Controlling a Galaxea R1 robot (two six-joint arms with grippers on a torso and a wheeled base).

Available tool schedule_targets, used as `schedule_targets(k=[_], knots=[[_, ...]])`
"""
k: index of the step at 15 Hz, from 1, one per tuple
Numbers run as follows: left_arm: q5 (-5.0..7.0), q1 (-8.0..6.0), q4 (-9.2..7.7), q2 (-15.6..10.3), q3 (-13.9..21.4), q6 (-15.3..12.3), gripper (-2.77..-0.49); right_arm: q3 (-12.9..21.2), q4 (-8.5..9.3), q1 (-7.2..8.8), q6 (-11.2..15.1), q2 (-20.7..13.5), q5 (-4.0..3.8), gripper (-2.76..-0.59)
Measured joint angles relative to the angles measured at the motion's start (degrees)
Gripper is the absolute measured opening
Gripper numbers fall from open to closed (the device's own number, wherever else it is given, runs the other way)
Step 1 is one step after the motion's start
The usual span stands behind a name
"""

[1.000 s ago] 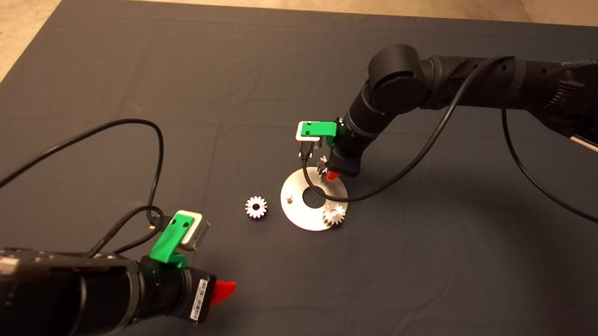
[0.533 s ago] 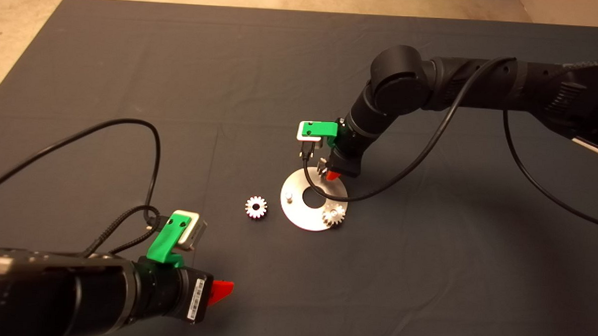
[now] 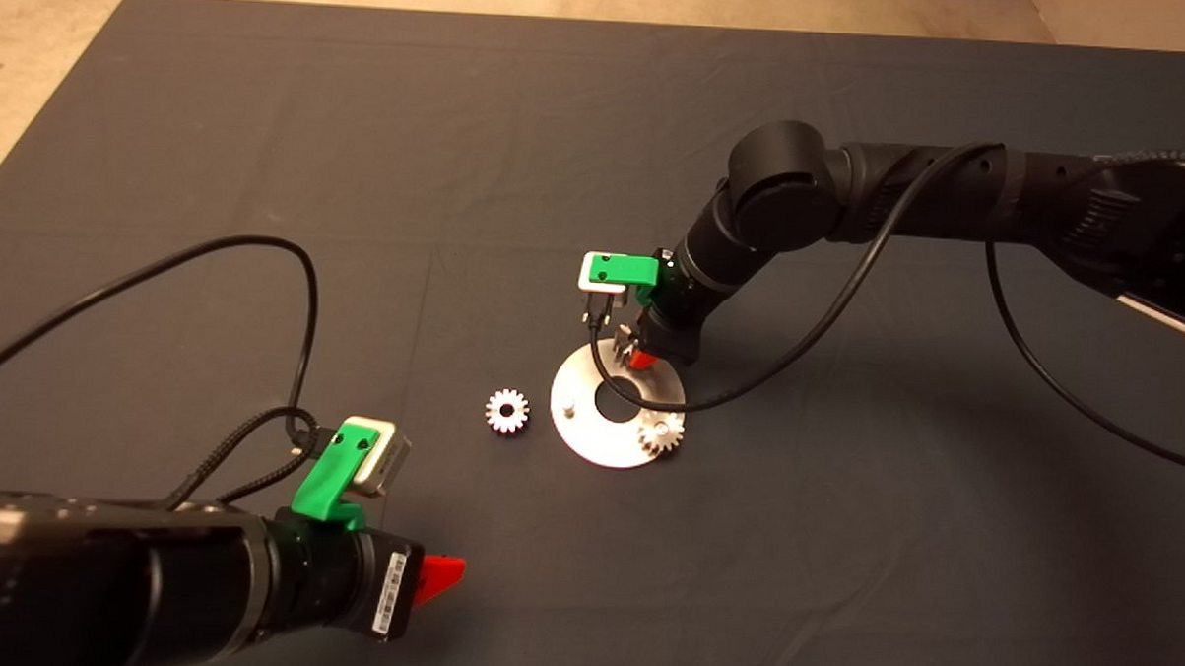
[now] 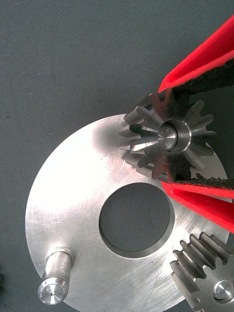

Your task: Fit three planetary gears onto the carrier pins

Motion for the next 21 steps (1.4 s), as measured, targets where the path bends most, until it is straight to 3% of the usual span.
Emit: schedule_targets(k=[4,6,11,15,19,21], knots=[[-0.24,-0.38,0.02,0.0,0.1,0.0,-1.51,0.0,0.00,0.00,0.0,0.2,-0.21,-2.34],[-1.46,-0.44,0.00,0.0,0.2,0.0,-1.51,0.0,0.01,0.02,0.0,0.2,-0.29,-2.34],[-1.60,-0.44,0.01,0.0,0.2,0.0,-1.51,-0.1,0.02,0.02,0.0,0.2,-0.36,-2.33],[-1.63,-0.45,0.02,0.0,0.2,0.0,-1.51,-0.1,0.09,0.13,0.0,0.1,-0.54,-2.22],[-1.62,-0.46,0.00,0.0,0.2,0.0,-1.51,-0.1,0.11,0.24,0.0,0.1,-1.09,-1.90],[-1.62,-0.44,0.02,0.0,0.2,0.0,-1.51,-0.1,0.13,0.40,0.0,0.1,-1.13,-1.90]])
